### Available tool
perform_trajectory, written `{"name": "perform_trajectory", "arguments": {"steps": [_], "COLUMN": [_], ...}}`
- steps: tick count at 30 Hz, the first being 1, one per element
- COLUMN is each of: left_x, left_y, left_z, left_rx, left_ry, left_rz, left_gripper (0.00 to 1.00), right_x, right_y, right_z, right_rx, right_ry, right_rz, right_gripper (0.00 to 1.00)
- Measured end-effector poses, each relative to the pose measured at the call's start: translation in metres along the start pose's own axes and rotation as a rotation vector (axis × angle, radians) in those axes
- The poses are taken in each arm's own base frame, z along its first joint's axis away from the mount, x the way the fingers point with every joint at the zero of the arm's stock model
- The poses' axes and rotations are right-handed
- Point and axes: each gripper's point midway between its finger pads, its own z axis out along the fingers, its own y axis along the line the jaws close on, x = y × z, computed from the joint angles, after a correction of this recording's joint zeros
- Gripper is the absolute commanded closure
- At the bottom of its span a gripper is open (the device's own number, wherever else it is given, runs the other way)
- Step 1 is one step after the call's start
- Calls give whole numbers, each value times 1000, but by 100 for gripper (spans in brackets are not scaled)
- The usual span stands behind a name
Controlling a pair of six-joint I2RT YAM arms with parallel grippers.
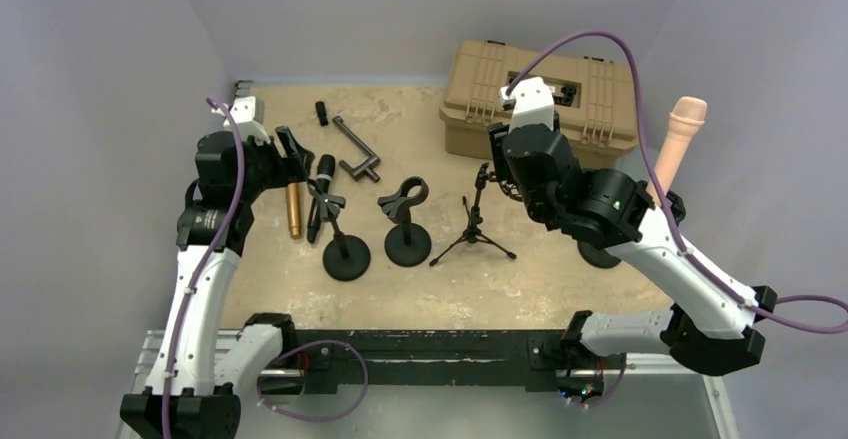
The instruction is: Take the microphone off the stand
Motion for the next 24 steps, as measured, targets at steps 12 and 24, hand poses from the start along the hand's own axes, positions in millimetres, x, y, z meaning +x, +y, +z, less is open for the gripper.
{"name": "perform_trajectory", "arguments": {"steps": [12, 24], "left_x": [-37, -89], "left_y": [-23, -67], "left_z": [-87, -153], "left_rx": [13, 169], "left_ry": [-189, -332], "left_rz": [-29, -69], "left_gripper": [21, 20], "right_x": [-78, -161], "right_y": [-5, -6], "right_z": [-23, -46], "right_rx": [-94, -168], "right_ry": [-154, -330], "right_rz": [53, 140], "right_gripper": [85, 100]}}
